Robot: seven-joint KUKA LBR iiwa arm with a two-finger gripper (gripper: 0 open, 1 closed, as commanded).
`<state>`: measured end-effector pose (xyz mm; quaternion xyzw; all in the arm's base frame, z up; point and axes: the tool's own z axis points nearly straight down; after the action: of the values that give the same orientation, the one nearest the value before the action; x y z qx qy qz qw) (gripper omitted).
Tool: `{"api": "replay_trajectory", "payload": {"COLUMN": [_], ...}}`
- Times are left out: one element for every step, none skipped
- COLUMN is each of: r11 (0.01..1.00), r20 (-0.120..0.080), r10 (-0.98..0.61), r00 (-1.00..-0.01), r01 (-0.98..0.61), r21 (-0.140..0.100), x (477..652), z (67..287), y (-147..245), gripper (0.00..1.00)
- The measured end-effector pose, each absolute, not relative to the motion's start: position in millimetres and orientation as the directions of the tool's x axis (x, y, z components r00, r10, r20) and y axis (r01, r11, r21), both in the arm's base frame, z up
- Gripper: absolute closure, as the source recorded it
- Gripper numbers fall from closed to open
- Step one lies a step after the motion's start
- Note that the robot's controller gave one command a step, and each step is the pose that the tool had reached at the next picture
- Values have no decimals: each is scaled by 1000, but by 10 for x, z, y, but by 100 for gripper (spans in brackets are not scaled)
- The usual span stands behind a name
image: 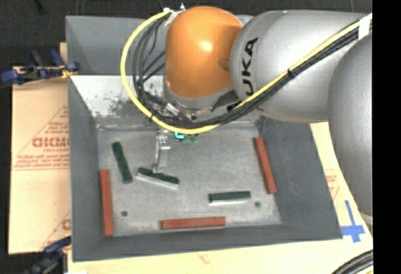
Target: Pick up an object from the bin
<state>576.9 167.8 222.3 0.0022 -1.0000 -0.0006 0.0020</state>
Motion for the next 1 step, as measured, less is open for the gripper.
{"api": "replay_trajectory", "payload": {"r11": [1000], "r20": [-4], "r10": [-2], "r00": [-1000], "r01": [-2], "r21": [3], "x": [5786], "z": [2266], "y": [1673], "gripper": [0]}}
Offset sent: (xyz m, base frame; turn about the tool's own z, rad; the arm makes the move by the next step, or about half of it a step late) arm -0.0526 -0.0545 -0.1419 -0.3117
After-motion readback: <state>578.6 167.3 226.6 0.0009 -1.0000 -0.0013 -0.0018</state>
